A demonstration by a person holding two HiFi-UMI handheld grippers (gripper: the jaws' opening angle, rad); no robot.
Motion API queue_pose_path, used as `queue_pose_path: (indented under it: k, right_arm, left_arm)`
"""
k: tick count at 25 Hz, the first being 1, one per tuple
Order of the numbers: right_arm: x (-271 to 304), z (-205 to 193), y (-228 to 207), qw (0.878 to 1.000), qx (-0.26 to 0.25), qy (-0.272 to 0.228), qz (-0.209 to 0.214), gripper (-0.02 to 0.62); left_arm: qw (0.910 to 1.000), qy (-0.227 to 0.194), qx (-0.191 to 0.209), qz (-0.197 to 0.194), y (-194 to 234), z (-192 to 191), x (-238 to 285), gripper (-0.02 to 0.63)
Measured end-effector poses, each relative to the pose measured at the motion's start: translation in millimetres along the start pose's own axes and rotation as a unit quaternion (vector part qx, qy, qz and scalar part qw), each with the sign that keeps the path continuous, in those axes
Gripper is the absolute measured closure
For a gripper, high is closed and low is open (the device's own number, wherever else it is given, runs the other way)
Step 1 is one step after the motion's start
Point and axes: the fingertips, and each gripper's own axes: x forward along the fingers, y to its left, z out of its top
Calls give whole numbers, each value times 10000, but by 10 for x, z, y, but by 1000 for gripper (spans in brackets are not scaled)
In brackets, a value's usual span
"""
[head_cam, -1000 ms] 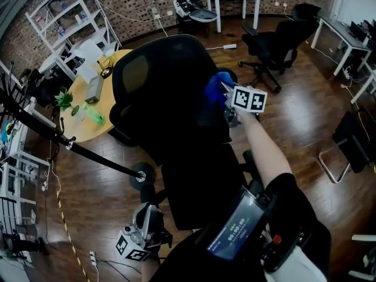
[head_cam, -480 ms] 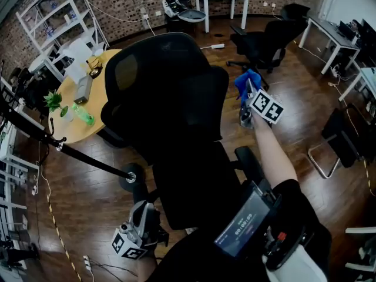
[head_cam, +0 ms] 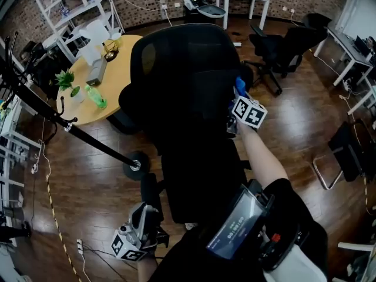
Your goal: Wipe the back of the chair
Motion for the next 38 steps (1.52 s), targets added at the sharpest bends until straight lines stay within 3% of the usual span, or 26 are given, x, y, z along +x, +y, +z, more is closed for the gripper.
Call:
queue_pose_path:
  k: [6, 10, 14, 19, 27, 31, 35, 36, 38]
  right_arm:
    - [119, -376, 724, 9978, 114, 41, 645, 565]
    - [194, -689, 1316, 9925, -71, 200, 1200, 565]
    - [247, -914, 1686, 9892, -43, 209, 1450, 565]
    - [248, -1194, 2243, 9769, -121, 433, 2092, 566]
    - [211, -1799, 3238, 9349, -642, 1342, 3223, 565]
    - [65, -2149, 3766, 9001, -1080, 1907, 3766, 565]
    - [-300, -2196, 4222, 8534, -928, 1978, 4733, 566]
    - [-325, -2210, 4236, 8488, -846, 2027, 4809, 565]
    - [-223, -2319, 4089, 8560, -767, 2262, 4585, 565]
  left_arm:
    - [9992, -193, 98, 329, 1, 156, -301, 603]
    - [9987, -293, 142, 403, -31, 220, -430, 603]
    - [9979, -353, 194, 507, -28, 249, -530, 603]
    - [9963, -448, 252, 694, -23, 328, -647, 603]
    - [9937, -530, 425, 889, -91, 392, -791, 603]
    - [9930, -551, 504, 911, -147, 412, -777, 603]
    - [9915, -595, 586, 998, -215, 459, -770, 603]
    - [9913, -590, 602, 1010, -224, 460, -770, 603]
    - [9913, -563, 610, 1026, -222, 446, -767, 603]
